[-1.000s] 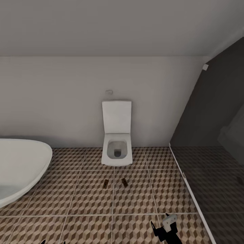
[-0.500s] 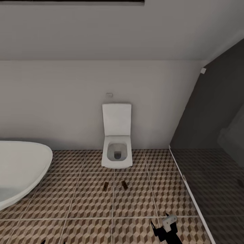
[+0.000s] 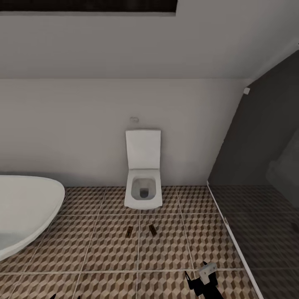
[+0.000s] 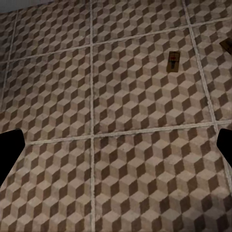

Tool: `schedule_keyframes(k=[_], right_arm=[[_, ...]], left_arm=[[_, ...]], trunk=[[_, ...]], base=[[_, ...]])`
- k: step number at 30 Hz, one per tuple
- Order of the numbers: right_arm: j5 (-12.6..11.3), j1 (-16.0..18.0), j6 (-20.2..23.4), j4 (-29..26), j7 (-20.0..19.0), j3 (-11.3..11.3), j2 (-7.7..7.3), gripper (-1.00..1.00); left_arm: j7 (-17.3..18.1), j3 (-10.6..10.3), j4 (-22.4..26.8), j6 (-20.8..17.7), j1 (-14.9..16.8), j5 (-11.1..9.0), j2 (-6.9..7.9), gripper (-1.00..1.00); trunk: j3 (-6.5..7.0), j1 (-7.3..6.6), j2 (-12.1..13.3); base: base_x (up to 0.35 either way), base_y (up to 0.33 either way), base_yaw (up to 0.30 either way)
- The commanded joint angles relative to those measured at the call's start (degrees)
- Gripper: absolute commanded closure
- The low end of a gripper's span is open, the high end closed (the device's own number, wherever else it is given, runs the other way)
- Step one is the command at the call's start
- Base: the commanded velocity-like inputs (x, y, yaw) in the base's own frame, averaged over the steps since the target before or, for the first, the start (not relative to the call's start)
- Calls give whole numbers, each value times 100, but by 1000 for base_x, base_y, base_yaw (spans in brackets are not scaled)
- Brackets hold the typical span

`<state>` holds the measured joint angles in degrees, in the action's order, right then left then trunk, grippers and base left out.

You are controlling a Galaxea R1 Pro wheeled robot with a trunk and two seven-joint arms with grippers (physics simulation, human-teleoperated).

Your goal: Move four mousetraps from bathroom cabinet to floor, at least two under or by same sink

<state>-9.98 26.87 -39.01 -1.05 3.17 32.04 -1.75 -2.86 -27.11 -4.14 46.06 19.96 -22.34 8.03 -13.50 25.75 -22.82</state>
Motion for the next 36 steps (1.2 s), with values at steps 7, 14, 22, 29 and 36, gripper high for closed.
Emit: schedule_keyframes(k=[7, 14, 22, 29, 36], right_arm=[[-30, 3, -11, -1, 26, 51, -1, -100], [-30, 3, -11, -1, 26, 51, -1, -100], [-30, 3, -11, -1, 26, 49, -1, -100], [-30, 3, -11, -1, 26, 53, -1, -100], [-30, 3, -11, -1, 26, 53, -1, -100]], left_arm=[[-30, -49, -17, 26, 8, -7, -3, -100], [-30, -49, -17, 26, 8, -7, -3, -100], [-30, -49, -17, 26, 8, -7, -3, -100], [-30, -49, -17, 26, 8, -7, -4, -100], [-30, -49, -17, 26, 8, -7, -3, -100]], trunk=[[55, 3, -10], [121, 3, -10], [195, 3, -10], [261, 3, -10], [326, 3, -10]], base=[[0, 0, 0], [0, 0, 0], [0, 0, 0], [0, 0, 0], [0, 0, 0]])
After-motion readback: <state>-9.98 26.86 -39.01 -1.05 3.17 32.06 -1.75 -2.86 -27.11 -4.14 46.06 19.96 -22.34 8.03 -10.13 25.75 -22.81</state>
